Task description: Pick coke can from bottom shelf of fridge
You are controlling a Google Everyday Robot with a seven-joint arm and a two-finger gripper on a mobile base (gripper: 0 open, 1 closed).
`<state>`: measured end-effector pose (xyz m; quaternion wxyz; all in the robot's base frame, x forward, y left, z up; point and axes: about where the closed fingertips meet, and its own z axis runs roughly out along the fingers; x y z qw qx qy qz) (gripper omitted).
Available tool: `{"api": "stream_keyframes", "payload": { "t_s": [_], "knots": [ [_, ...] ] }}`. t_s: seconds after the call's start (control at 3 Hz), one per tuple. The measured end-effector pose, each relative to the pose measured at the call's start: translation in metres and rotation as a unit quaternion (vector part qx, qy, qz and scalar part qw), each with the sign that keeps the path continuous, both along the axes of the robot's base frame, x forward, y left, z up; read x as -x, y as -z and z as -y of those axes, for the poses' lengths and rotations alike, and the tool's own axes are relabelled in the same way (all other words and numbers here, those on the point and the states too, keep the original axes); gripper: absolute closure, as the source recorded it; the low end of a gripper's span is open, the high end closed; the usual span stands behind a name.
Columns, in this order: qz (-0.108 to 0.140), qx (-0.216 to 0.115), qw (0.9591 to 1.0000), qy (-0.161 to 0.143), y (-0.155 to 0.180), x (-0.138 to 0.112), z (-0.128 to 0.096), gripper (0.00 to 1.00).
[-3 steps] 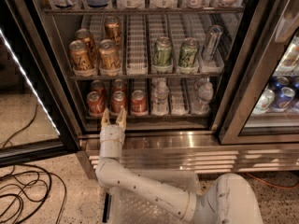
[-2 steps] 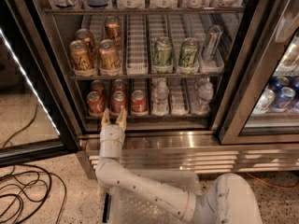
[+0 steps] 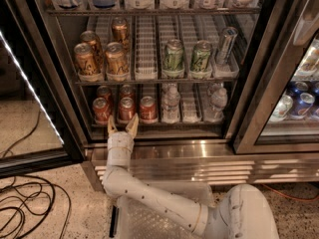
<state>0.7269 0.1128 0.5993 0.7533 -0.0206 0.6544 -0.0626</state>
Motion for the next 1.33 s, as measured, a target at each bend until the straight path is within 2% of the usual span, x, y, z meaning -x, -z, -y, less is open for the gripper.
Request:
{"api": "stream_keyframes", "payload": {
  "t_s": [0.33,0.67,1.0,1.33],
  "knots": [
    [0.000,-0.001,1.0000,0.003,0.001,-0.005,0.002,0.29],
    [-0.003,-0.005,0.9998,0.020,0.004,-0.042,0.009,0.36],
    [-0.002,-0.007,0.9998,0.020,0.004,-0.049,0.008,0.36],
    [0.001,-0.008,0.9997,0.021,0.004,-0.056,0.008,0.55]
  ]
}}
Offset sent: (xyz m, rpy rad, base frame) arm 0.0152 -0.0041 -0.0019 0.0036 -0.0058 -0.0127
